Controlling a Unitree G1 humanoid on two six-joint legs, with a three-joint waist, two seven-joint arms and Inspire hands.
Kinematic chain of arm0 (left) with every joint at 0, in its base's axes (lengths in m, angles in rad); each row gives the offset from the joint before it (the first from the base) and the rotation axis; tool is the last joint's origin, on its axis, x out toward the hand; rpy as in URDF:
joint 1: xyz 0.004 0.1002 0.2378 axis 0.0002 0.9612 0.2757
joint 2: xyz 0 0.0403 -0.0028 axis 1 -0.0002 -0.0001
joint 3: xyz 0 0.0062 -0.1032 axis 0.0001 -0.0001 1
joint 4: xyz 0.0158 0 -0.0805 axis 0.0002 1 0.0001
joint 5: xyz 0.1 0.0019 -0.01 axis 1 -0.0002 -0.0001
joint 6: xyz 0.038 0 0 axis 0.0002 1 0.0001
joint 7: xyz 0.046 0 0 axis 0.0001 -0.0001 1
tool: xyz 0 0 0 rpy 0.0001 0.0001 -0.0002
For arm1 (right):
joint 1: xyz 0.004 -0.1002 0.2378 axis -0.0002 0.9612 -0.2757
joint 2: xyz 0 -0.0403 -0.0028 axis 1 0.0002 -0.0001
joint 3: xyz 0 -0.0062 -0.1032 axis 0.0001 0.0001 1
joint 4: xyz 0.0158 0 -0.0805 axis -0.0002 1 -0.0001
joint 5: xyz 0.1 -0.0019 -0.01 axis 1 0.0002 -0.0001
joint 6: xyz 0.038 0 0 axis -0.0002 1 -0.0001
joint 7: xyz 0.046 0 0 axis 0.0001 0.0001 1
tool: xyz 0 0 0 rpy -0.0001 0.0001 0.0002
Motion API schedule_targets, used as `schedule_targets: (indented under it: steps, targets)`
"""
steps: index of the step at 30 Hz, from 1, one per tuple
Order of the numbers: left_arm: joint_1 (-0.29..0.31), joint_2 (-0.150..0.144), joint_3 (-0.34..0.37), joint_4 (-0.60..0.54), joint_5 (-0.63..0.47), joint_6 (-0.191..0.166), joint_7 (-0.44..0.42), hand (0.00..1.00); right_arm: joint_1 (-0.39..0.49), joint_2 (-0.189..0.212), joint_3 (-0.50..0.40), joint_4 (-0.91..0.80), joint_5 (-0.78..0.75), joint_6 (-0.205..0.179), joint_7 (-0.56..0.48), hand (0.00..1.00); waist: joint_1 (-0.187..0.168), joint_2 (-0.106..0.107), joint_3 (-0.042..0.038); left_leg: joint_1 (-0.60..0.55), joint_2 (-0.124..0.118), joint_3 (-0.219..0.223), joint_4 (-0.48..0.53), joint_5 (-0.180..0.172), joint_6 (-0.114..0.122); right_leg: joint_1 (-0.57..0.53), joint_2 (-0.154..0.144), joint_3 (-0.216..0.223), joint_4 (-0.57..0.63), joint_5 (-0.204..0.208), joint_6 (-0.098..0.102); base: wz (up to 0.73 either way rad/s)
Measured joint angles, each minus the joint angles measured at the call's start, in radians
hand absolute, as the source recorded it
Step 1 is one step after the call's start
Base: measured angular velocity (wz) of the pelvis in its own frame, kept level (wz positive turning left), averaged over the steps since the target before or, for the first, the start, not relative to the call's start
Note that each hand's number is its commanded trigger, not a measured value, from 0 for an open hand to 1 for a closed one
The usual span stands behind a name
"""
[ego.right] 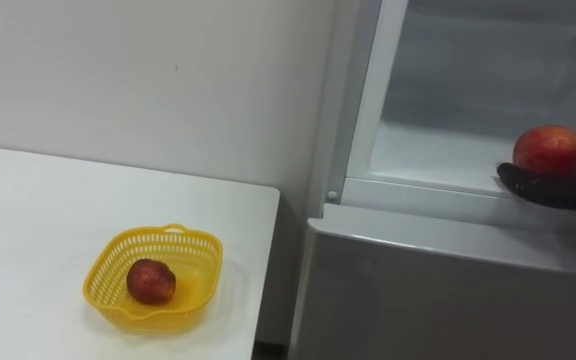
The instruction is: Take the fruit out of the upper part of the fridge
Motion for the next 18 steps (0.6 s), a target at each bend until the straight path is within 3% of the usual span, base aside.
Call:
schedule_targets:
  steps: [5, 18]
  targets:
    - [-0.003, 0.001, 0.0, 0.002, 0.0, 0.011, -0.001, 0.0, -0.04, 0.0, 0.002, 0.086, -0.001, -0.003, 0.018, 0.0, 0.002, -0.008, 0.0055, -0.003, -0.001, -0.005, -0.003, 0.0, 0.0, 0.002, -0.001, -0.005, 0.0, 0.0, 0.0, 0.02]
    - [-0.003, 0.005, -0.01, 0.003, -0.001, 0.032, -0.013, 0.0, -0.04, -0.038, 0.033, 0.144, -0.004, -0.015, 0.052, 0.0, 0.016, -0.015, 0.0024, -0.005, -0.003, -0.015, 0.0, 0.0, 0.0, 0.002, -0.002, -0.007, 0.0, 0.0, 0.0, 0.01]
